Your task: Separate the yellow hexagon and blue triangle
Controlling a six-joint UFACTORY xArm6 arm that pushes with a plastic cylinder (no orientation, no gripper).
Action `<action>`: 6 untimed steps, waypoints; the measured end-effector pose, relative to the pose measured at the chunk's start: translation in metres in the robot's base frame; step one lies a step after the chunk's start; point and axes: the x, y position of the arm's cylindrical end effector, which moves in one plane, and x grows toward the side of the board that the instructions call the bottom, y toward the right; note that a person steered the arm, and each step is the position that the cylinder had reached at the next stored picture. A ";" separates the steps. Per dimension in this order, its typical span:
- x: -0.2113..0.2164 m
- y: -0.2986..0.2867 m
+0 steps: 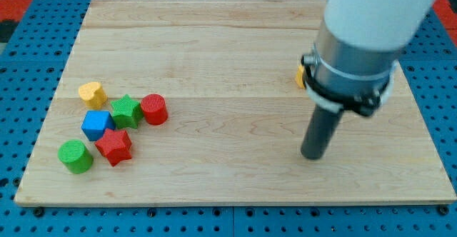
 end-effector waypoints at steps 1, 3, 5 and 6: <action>-0.051 0.023; -0.146 0.065; -0.136 0.026; -0.101 0.047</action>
